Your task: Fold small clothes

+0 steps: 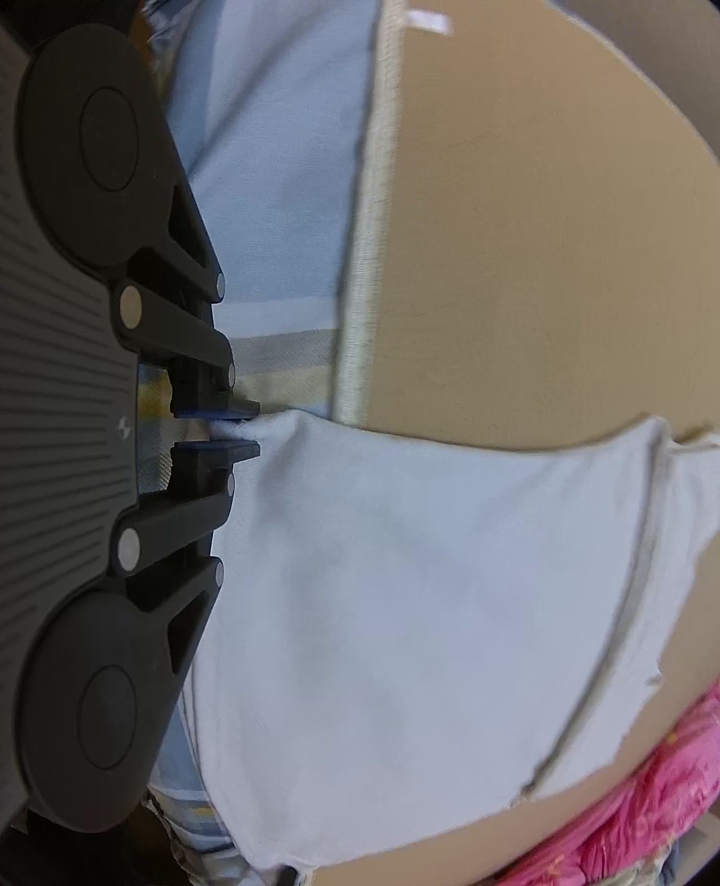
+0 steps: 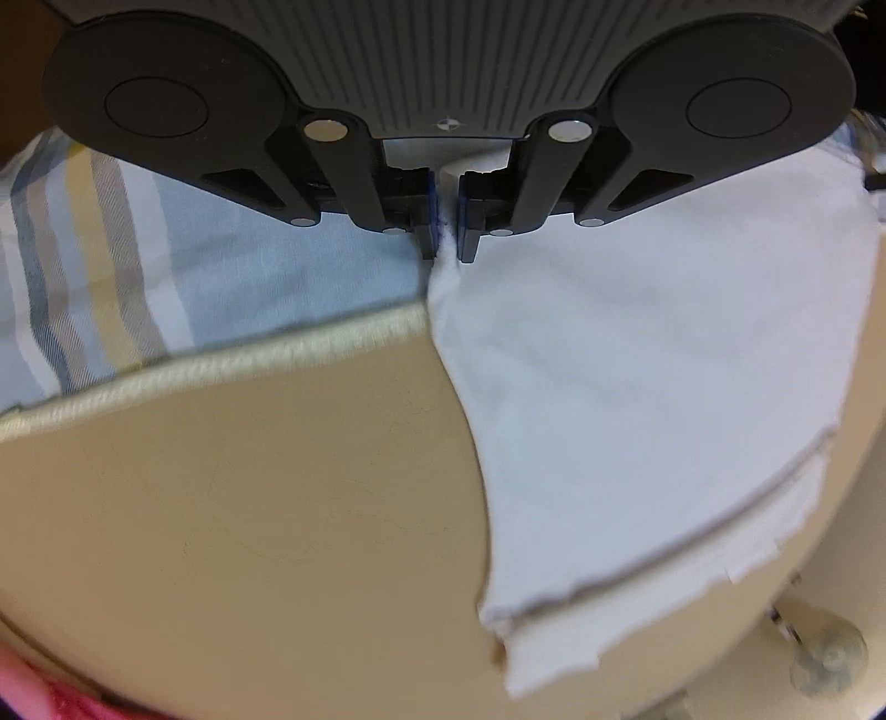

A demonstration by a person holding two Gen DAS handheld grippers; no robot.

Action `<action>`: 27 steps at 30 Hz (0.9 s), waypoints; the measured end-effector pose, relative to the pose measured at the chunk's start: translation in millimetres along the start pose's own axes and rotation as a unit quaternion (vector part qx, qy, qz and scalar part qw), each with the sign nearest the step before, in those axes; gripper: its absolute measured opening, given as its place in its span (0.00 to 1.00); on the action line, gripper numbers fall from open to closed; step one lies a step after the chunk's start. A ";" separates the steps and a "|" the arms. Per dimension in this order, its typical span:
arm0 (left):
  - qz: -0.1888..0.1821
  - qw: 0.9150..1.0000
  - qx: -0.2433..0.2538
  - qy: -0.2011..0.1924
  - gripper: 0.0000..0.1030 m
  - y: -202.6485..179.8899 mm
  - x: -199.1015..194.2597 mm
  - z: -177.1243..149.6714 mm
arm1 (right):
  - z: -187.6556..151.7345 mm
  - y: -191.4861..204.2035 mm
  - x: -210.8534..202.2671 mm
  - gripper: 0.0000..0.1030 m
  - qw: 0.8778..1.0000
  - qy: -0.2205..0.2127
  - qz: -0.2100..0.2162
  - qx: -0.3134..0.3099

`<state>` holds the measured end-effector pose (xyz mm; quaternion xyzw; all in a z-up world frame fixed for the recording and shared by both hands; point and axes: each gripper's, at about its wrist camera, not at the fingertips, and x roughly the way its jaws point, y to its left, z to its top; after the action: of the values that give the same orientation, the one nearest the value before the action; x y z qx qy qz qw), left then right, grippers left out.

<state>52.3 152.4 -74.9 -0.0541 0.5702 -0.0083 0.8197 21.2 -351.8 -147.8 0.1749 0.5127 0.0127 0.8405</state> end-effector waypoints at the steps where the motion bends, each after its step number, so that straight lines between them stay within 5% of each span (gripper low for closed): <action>1: -0.006 1.000 0.003 -0.011 0.07 0.3 -8.0 2.1 | 1.3 0.8 -6.6 0.06 1.000 -0.014 0.006 0.000; 8: -0.055 0.992 0.020 -0.111 0.06 7.3 -83.8 5.8 | 11.3 -4.0 -77.7 0.06 0.986 -0.130 0.093 0.049; 17: -0.111 0.962 0.025 -0.250 0.05 25.0 -193.0 -25.8 | -7.3 -8.9 -173.0 0.05 0.946 -0.261 0.192 0.034; 23: -0.153 0.949 0.013 -0.275 0.05 48.9 -273.5 -73.2 | -42.3 -28.4 -236.1 0.05 0.921 -0.297 0.250 0.039; 27: -0.170 0.947 0.001 -0.274 0.05 64.2 -285.6 -71.0 | -47.7 -40.8 -252.3 0.05 0.914 -0.304 0.265 0.035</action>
<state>-117.1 232.0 161.1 -0.1494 0.3059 -0.1325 0.9309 -146.1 -427.3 36.3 0.3294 0.1678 0.1633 0.9147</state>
